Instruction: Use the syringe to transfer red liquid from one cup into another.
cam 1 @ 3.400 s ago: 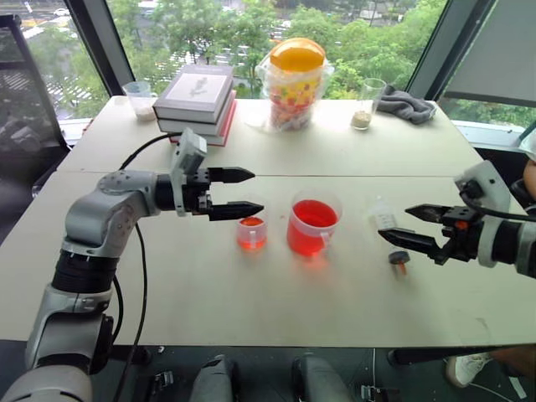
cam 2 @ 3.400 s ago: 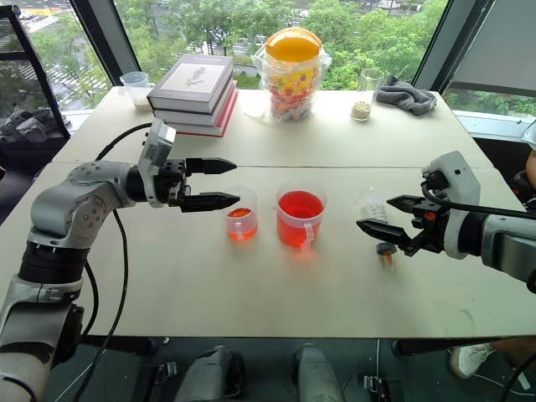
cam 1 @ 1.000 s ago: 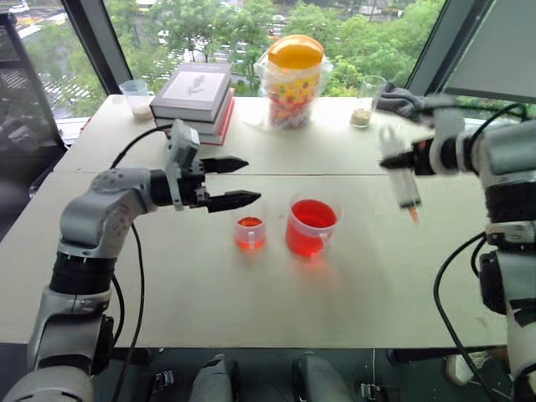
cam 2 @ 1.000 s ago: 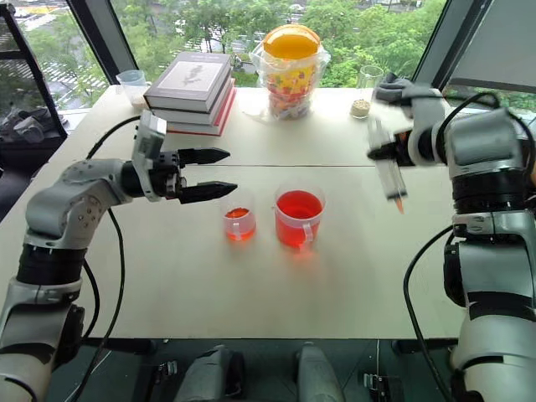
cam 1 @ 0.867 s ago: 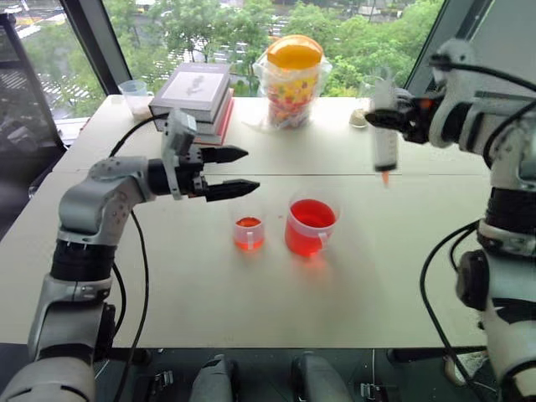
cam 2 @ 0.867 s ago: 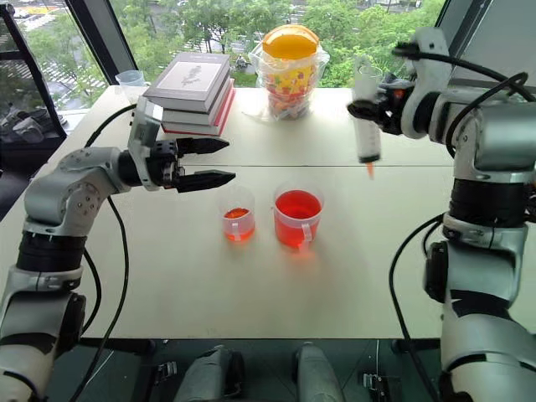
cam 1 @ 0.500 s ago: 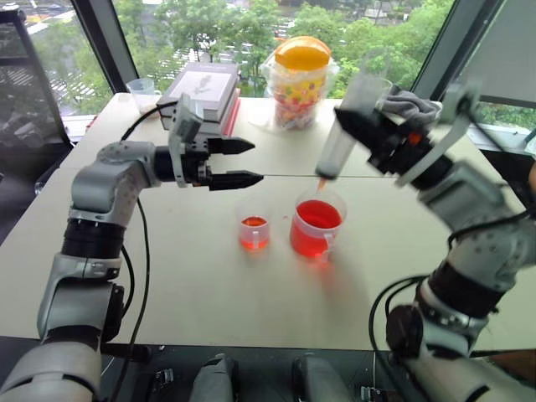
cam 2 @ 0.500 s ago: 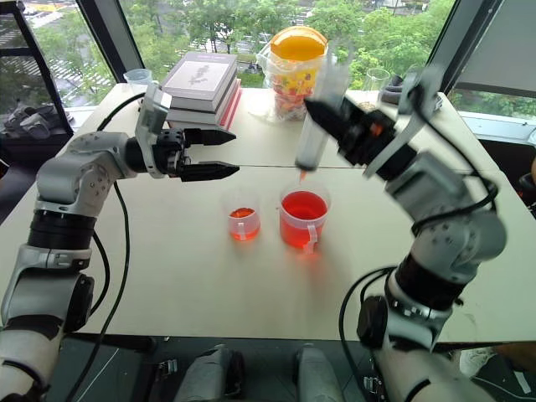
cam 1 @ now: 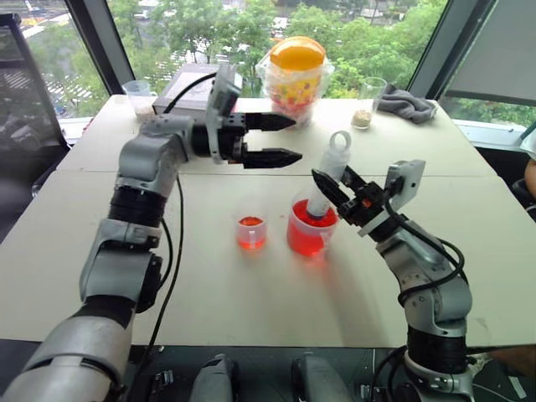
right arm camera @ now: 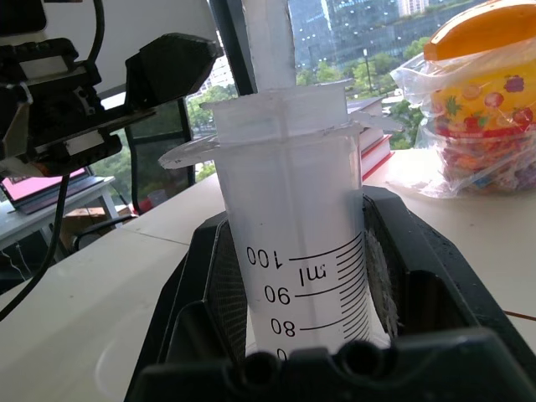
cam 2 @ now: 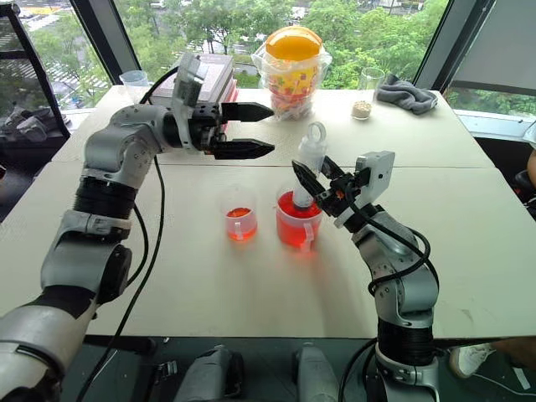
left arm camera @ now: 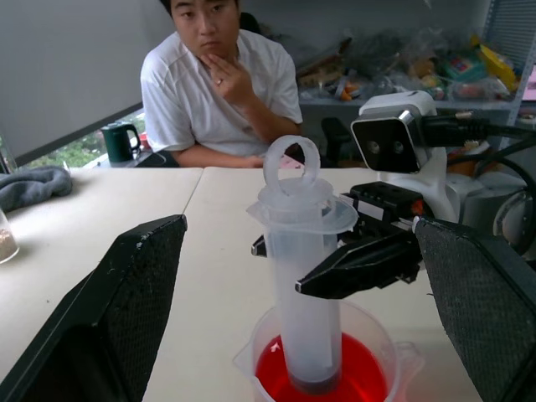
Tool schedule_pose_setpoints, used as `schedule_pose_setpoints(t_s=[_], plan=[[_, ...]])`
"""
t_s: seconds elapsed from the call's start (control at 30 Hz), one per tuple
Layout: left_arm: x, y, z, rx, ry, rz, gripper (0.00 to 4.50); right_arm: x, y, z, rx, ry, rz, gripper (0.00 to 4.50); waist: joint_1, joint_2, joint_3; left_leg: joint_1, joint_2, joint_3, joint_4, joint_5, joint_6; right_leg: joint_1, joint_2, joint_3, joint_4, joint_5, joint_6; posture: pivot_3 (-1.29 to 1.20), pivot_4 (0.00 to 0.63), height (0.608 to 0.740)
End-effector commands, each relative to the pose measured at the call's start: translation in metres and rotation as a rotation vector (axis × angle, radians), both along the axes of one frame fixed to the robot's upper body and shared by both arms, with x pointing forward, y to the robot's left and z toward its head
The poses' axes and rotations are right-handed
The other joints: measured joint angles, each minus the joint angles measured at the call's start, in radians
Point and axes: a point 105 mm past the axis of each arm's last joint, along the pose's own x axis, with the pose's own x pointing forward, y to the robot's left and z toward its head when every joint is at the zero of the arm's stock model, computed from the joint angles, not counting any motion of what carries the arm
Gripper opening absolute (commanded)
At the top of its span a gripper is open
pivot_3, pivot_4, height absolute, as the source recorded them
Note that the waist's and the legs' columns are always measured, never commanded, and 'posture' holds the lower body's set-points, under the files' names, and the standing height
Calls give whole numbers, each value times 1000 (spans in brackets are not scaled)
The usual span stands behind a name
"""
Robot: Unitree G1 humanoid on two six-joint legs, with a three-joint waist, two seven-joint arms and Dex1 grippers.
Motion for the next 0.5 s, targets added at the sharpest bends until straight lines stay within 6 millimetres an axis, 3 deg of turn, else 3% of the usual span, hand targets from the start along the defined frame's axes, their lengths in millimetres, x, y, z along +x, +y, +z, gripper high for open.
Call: schedule_pose_setpoints(t_s=[0.03,0.5], plan=[[3,-9,12,-13,-57,4,4500,-5,0,10,-7,-59,-6,1555,-1,0,0,0,0,0,0,0,0,0,0,0,0,0,0,0,150,740],[22,-44,6,4,-101,61,4500,-8,7,10,-41,-66,4,1555,-1,0,0,0,0,0,0,0,0,0,0,0,0,0,0,0,150,740]])
